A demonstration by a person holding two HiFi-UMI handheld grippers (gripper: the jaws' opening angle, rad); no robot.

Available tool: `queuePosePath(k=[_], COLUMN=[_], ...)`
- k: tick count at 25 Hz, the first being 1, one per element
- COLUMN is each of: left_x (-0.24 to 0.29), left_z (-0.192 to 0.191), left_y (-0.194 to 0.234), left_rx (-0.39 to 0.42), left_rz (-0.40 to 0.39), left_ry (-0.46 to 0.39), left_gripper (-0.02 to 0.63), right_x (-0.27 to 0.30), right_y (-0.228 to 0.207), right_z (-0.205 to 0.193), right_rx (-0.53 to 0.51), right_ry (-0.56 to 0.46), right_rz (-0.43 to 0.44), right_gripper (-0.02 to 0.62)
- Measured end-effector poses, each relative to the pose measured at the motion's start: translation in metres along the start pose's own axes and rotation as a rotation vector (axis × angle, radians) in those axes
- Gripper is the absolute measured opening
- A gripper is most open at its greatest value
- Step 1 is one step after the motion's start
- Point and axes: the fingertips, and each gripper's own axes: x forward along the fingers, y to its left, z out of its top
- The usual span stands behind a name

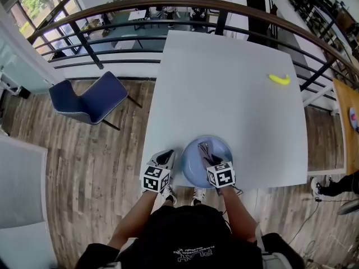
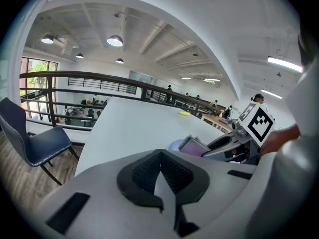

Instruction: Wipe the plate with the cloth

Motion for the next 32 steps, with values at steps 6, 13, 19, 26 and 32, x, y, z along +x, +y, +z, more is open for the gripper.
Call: queuePosePath(k=[6, 13, 19, 26, 32], left_x=[-0.01, -0.021, -0.02, -0.015, -0.004], left_z=[-0.014, -0.025, -0.029, -0.03, -0.024], left_y=[0.007, 0.01, 0.012, 0.004, -0.002], left_rx=[-0.025, -0.031, -0.031, -0.019, 0.001], left_rz=[0.021, 0.035, 0.03, 0.002, -0.021], left_ry=[0.018, 0.034, 0.043, 0.052, 0.055], left_gripper=[0.012, 0.012, 0.012, 0.012, 0.012], right_x=[0.013, 0.019, 0.021, 0.015, 0.007], right_y=[0.043, 0.072, 0.073, 0.047, 0.013], right_z=[0.003, -0.006, -0.012, -0.011, -0.016], right_rx=[-0.06, -0.106, -0.111, -0.081, -0.029], right_ry=[0.025, 0.057, 0.082, 0.071, 0.064], right_rz=[0.089, 0.138, 0.147, 0.078, 0.01], right_gripper=[0.121, 0.121, 0.12, 0.12, 0.121])
